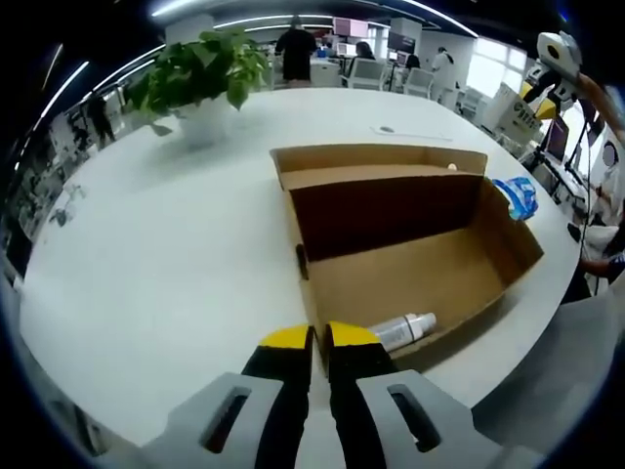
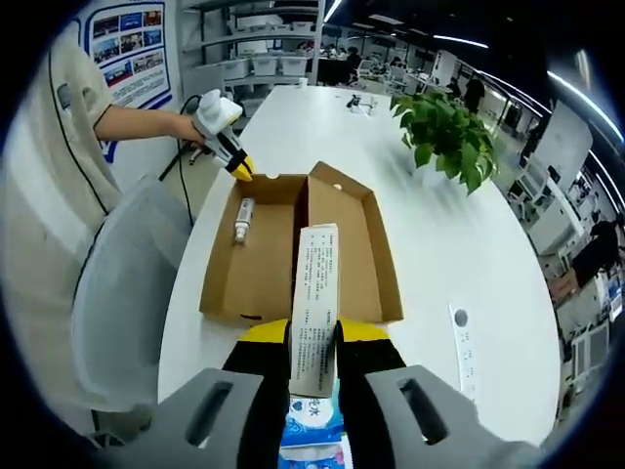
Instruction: Operate the shoe box by opening the lid, removing the specified soft item, and placing it in the target area until the item is outside and the box remains undamaged.
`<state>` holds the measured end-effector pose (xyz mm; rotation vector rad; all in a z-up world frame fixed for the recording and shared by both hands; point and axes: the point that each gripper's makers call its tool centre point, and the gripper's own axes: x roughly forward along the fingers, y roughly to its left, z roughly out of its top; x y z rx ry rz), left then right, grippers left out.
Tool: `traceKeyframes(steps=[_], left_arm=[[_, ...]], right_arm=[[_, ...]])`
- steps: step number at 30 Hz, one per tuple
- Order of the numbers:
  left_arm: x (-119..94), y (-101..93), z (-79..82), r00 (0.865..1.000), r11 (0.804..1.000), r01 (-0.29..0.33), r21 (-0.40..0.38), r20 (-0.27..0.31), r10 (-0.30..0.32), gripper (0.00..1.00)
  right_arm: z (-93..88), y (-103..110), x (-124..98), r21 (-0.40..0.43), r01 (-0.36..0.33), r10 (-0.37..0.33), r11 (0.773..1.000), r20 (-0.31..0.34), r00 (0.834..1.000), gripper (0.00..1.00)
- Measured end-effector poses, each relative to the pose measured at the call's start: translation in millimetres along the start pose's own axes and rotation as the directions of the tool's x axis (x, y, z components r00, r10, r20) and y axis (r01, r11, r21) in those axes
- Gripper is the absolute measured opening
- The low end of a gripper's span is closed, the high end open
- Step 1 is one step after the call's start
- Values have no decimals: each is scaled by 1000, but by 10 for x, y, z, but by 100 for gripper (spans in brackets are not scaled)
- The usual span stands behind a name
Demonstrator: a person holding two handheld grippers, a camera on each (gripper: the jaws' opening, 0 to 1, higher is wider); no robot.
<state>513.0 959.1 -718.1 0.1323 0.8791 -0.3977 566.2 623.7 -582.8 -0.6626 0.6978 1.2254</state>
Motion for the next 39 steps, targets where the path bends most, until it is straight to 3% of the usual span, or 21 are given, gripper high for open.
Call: traceKeyframes(steps=[25, 39], left_arm=[[28, 0, -12, 1000, 1000, -4, -7, -22, 4, 3], [49, 3, -17, 999, 1000, 0, -14, -34, -1, 4]], right_arm=[[-834, -273, 58, 52, 19, -13, 998, -125, 992, 15], [-1321, -459, 42, 58, 34, -22, 998, -199, 980, 15]])
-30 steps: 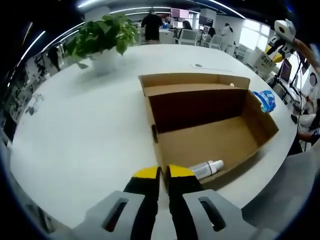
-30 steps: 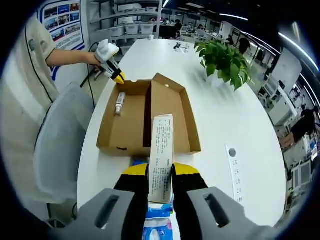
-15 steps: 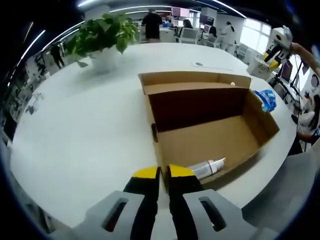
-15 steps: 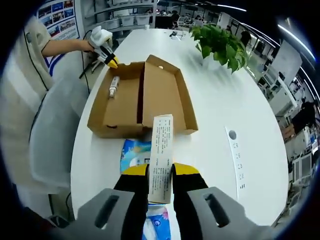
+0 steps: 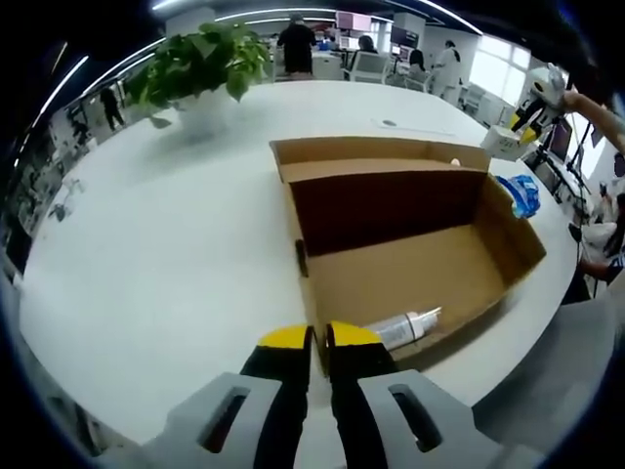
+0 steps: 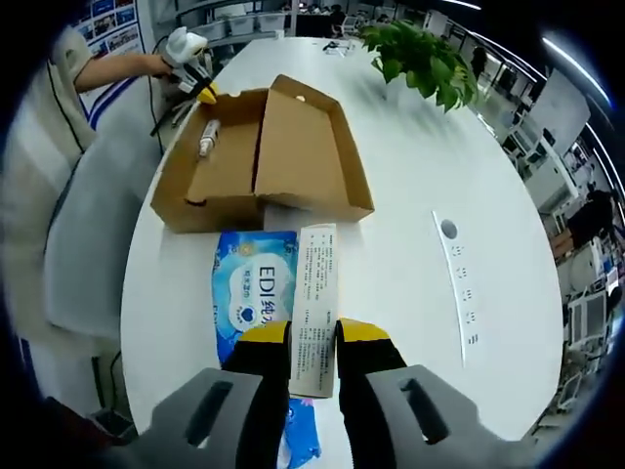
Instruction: Operate the shoe box by opening the lid, removing the specified soft item, and placing it in the target area until the item is outside and the box remains undamaged.
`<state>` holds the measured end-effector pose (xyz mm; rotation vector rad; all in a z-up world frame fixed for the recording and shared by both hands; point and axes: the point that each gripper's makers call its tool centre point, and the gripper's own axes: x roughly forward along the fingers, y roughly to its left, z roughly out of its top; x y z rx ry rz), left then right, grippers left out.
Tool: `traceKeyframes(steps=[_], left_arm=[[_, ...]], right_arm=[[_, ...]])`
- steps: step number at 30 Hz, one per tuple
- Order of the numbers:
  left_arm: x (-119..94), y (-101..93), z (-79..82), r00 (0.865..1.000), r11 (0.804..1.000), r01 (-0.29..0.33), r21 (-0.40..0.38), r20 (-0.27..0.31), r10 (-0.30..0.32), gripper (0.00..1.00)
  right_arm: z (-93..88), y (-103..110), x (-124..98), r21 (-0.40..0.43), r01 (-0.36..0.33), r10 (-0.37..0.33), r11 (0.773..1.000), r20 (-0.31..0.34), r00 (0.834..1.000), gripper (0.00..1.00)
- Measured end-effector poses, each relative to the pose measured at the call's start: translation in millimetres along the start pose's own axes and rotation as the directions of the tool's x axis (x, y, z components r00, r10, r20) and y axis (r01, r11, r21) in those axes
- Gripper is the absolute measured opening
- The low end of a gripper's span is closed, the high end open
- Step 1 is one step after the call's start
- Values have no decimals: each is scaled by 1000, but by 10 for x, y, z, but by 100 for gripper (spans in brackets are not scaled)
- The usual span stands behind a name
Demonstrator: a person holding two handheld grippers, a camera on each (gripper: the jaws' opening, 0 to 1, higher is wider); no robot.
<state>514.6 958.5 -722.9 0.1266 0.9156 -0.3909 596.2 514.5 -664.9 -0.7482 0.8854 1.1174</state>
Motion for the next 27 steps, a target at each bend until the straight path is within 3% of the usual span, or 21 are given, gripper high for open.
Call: traceKeyframes(steps=[27], left_arm=[[55, -12, -32, 998, 1000, -13, 18, -54, 14, 5]], right_arm=[[-869, -194, 156, -7, 1, -2, 1000, -142, 990, 15]])
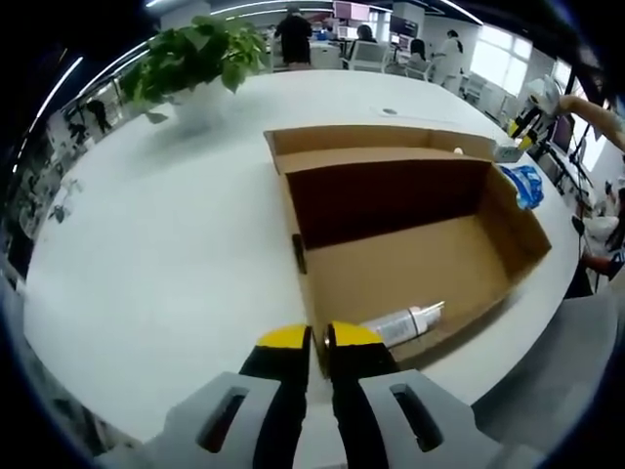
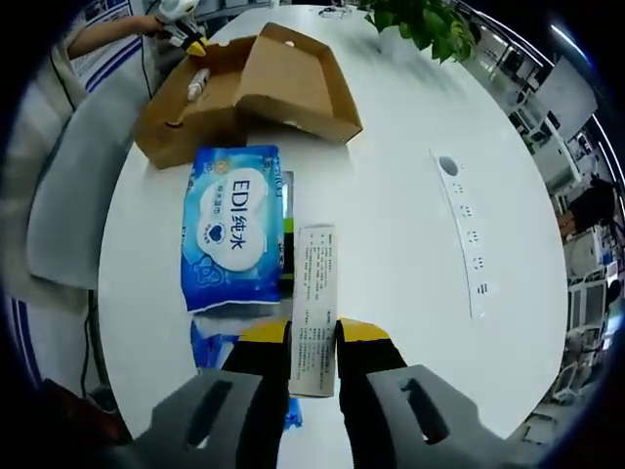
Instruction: Operate the shoe box by opening the lid, removing the specified soft item, and placing it in the target area until the item is outside and the box remains undamaged.
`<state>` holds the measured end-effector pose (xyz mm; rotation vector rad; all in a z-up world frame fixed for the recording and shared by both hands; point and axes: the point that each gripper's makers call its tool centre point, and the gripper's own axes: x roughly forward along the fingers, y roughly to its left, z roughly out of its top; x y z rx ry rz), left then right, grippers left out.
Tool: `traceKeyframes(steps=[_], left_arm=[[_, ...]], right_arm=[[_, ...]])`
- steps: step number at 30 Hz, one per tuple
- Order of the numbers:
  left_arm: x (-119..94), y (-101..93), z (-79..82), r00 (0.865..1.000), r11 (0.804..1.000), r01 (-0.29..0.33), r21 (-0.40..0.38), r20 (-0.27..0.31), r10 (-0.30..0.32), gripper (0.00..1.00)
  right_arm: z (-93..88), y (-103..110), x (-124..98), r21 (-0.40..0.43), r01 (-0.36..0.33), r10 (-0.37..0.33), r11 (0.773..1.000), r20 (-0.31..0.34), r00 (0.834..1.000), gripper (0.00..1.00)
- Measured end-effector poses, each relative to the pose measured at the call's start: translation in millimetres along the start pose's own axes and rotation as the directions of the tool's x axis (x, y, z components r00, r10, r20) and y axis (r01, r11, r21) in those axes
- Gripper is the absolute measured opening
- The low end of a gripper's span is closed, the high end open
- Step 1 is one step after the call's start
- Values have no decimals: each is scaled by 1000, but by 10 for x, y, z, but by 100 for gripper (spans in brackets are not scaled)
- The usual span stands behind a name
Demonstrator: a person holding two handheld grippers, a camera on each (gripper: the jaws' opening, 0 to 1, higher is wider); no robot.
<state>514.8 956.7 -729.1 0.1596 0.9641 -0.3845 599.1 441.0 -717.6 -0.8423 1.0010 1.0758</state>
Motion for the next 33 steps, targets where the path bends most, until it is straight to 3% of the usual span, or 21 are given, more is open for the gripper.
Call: traceKeyframes(steps=[19, 33], left_arm=[[6, -8, -18, 1000, 1000, -3, 15, -29, 3, 5], [4, -9, -13, 999, 1000, 2, 21, -32, -1, 5]], right_arm=[[-519, -43, 75, -37, -1, -3, 999, -118, 993, 15], [-613, -118, 83, -58, 14, -22, 998, -150, 988, 16]])
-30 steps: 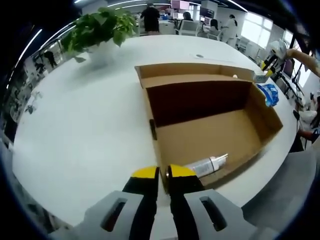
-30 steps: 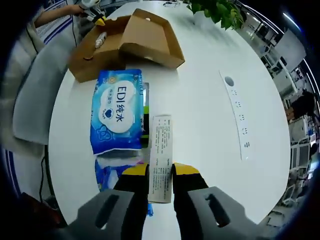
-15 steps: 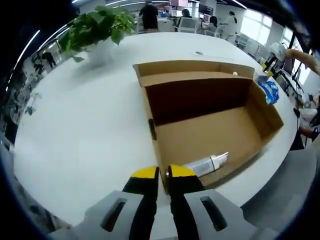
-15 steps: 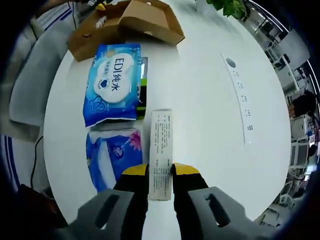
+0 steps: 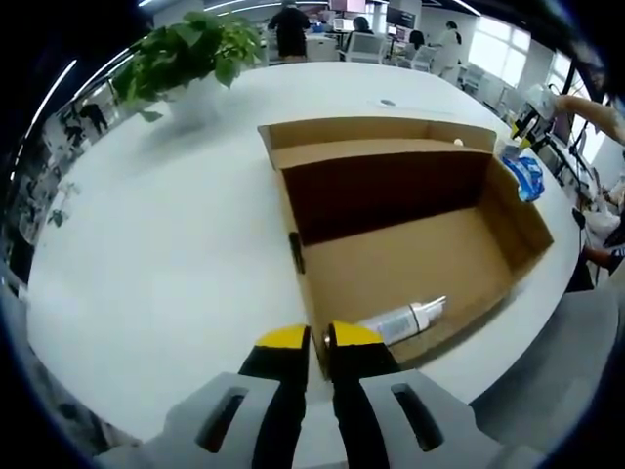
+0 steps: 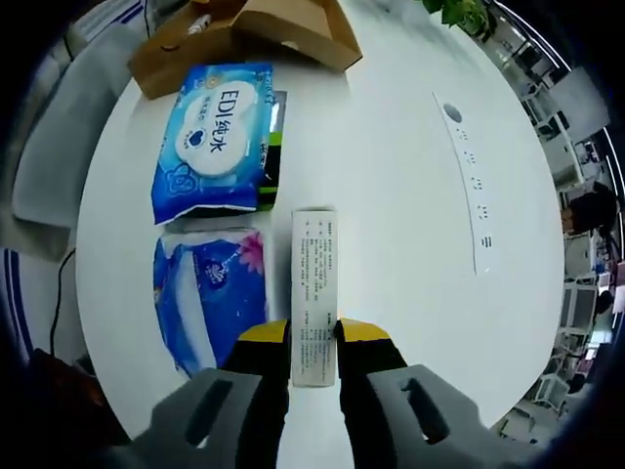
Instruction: Operate the shoe box by opening the lid, removing the specified soft item, and placing it in the target area until the item is outside and the box remains undamaged.
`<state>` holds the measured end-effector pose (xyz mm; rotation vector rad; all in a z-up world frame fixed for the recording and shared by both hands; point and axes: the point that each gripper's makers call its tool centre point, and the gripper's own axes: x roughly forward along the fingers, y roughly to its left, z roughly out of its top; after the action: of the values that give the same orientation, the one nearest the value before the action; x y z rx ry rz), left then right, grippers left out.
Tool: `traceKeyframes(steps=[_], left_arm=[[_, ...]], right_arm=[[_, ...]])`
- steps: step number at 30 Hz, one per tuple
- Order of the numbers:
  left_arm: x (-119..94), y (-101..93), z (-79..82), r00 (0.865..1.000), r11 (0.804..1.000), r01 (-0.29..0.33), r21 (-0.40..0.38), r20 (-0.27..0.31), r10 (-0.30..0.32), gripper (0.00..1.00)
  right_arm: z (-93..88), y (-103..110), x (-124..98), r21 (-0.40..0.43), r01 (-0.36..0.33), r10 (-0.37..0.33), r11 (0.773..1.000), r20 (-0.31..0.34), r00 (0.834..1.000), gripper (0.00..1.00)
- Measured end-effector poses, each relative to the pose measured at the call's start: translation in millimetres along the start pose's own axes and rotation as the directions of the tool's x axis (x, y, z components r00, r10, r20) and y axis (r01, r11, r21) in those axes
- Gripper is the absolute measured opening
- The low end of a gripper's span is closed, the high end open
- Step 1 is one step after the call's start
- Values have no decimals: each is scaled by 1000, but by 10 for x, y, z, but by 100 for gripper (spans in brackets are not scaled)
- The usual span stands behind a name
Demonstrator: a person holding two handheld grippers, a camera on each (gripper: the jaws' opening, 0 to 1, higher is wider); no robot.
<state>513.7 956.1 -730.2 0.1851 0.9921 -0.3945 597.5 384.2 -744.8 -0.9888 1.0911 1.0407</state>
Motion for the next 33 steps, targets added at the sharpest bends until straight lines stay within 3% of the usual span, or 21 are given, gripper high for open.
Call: traceKeyframes(steps=[18, 33], left_arm=[[8, 7, 21, 1000, 999, -6, 52, 1, 6, 6], [-40, -71, 99, 999, 980, 28, 199, -20, -25, 17]], right_arm=[[-28, -108, -64, -28, 69, -70, 997, -14, 997, 15], [106, 3, -364, 82, 146, -151, 986, 57, 987, 26]])
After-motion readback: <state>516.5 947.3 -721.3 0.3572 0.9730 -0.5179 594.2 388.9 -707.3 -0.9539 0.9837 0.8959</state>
